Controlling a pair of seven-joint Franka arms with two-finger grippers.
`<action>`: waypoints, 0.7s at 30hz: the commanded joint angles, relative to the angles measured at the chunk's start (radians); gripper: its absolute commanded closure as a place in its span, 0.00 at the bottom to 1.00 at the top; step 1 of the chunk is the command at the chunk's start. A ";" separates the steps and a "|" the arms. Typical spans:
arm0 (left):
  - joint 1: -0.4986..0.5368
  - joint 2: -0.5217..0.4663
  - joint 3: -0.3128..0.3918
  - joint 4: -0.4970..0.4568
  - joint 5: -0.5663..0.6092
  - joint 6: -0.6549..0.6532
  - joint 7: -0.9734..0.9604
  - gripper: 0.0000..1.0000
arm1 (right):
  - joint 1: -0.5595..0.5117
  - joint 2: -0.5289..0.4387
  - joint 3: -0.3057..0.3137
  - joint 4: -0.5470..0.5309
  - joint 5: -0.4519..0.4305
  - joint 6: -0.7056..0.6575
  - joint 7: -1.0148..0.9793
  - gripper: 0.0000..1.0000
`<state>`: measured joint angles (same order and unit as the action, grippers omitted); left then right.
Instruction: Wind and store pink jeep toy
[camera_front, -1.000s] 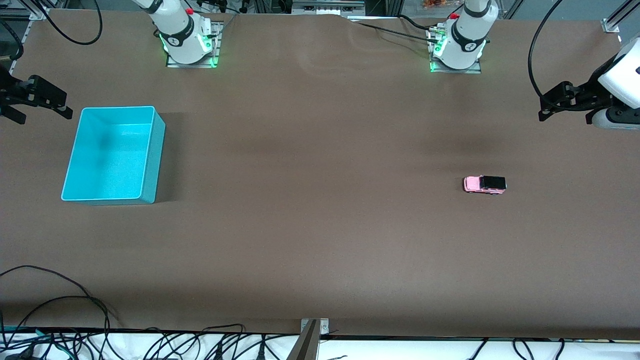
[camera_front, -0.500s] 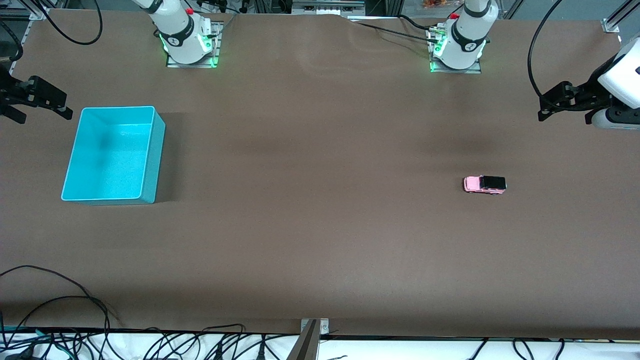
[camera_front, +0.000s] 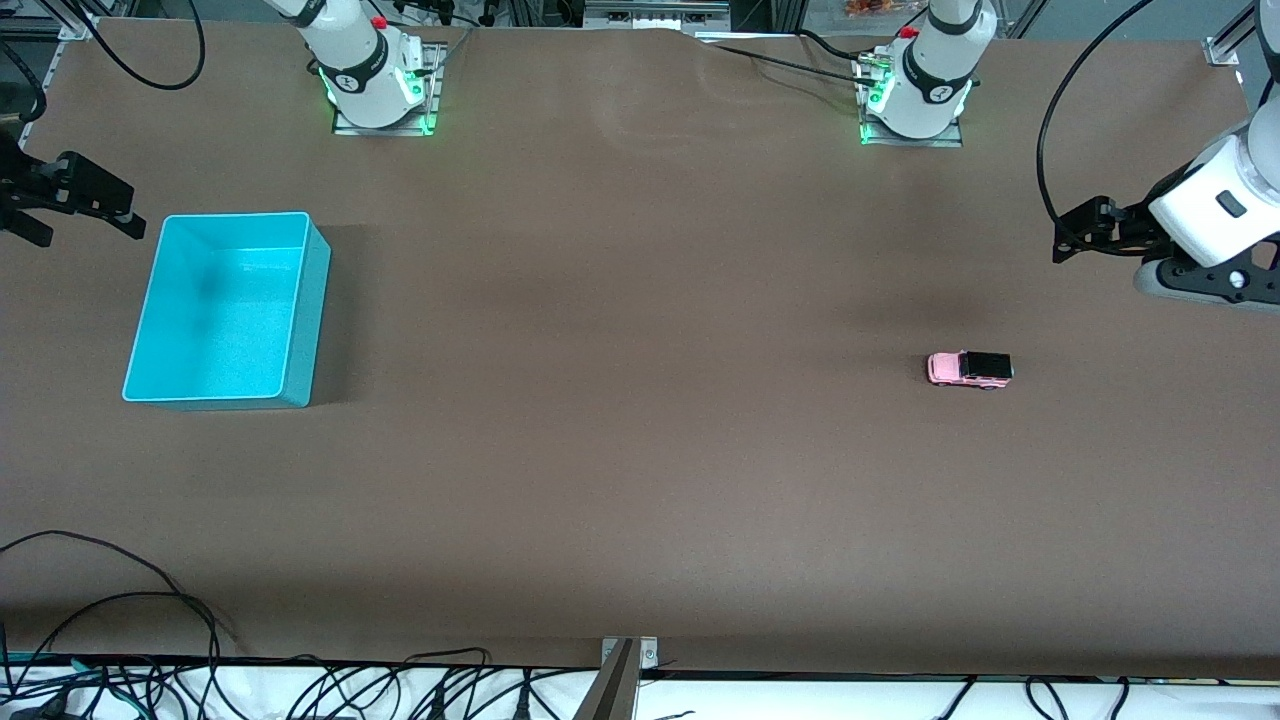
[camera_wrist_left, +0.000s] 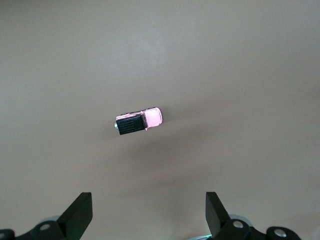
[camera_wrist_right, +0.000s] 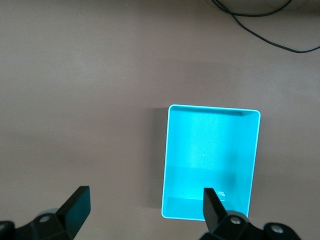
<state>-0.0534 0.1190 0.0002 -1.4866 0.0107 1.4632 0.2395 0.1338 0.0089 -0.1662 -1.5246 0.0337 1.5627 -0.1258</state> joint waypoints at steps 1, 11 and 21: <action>0.030 0.018 0.001 0.034 -0.017 -0.018 0.136 0.00 | 0.003 0.006 0.002 0.021 -0.005 -0.020 0.011 0.00; 0.093 0.057 0.001 0.032 0.004 -0.006 0.464 0.00 | 0.003 0.005 0.002 0.021 -0.005 -0.021 0.011 0.00; 0.092 0.088 -0.006 -0.003 0.081 0.072 0.742 0.00 | 0.003 0.006 0.002 0.021 -0.005 -0.021 0.011 0.00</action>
<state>0.0359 0.1778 -0.0025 -1.4873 0.0731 1.5033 0.8168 0.1338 0.0089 -0.1660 -1.5246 0.0337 1.5612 -0.1258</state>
